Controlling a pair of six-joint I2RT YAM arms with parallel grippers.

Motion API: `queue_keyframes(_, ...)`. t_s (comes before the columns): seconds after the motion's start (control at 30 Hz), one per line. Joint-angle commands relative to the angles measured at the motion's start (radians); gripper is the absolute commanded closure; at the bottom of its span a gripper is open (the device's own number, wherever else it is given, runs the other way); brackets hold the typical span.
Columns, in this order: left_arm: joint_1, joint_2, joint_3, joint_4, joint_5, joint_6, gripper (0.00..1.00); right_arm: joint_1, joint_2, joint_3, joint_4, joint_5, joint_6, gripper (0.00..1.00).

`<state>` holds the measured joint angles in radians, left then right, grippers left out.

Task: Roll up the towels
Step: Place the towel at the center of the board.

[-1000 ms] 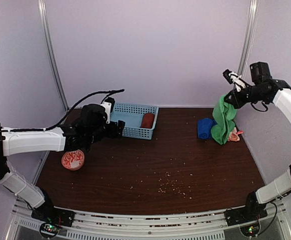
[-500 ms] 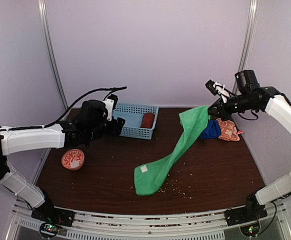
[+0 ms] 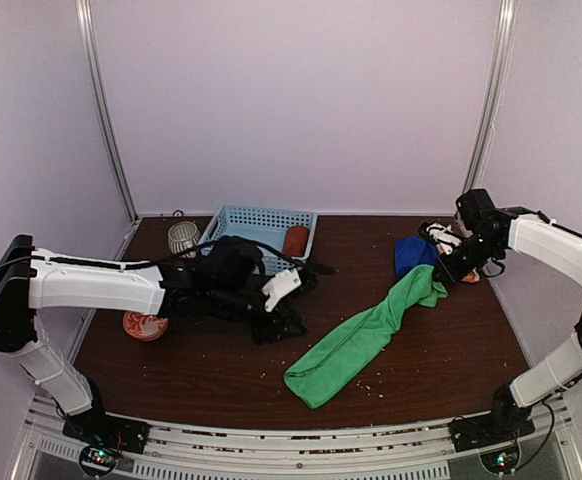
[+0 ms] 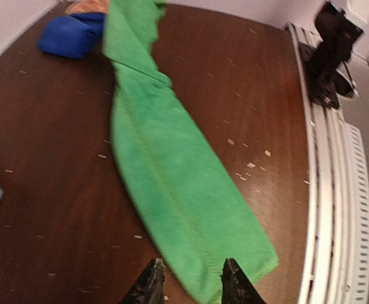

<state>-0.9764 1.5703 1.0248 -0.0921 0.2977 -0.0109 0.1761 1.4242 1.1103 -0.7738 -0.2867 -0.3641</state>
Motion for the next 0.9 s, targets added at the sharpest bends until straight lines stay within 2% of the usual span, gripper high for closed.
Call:
queue_keyframes(0.0, -0.087, 0.092, 0.069, -0.179, 0.089, 0.083, 0.66, -0.003, -0.010, -0.024, -0.004, 0.008, -0.012, 0.94)
queue_keyframes(0.2, -0.122, 0.149, 0.043, -0.198, -0.002, 0.018, 0.66, -0.003, 0.004, -0.032, -0.060, -0.050, -0.088, 0.87)
queue_keyframes(0.37, -0.122, 0.186, 0.050, -0.199, -0.048, -0.001, 0.75, -0.003, -0.030, -0.048, -0.128, -0.089, -0.208, 0.85)
queue_keyframes(0.57, -0.122, 0.226, 0.063, -0.199, -0.022, 0.002, 0.78, -0.002, -0.028, -0.064, -0.133, -0.085, -0.226, 0.85)
queue_keyframes(0.7, -0.122, 0.256, 0.083, -0.210, -0.068, -0.008, 0.80, -0.001, -0.021, -0.069, -0.124, -0.106, -0.222, 0.84)
queue_keyframes(0.8, -0.120, 0.269, 0.102, -0.223, -0.118, -0.013, 0.87, -0.001, -0.019, -0.070, -0.126, -0.116, -0.227, 0.82)
queue_keyframes(0.83, -0.120, 0.270, 0.107, -0.227, -0.120, -0.012, 0.91, -0.002, -0.018, -0.069, -0.126, -0.115, -0.230, 0.80)
queue_keyframes(0.87, -0.120, 0.270, 0.111, -0.229, -0.116, -0.010, 0.95, -0.001, -0.016, -0.067, -0.121, -0.105, -0.229, 0.72)
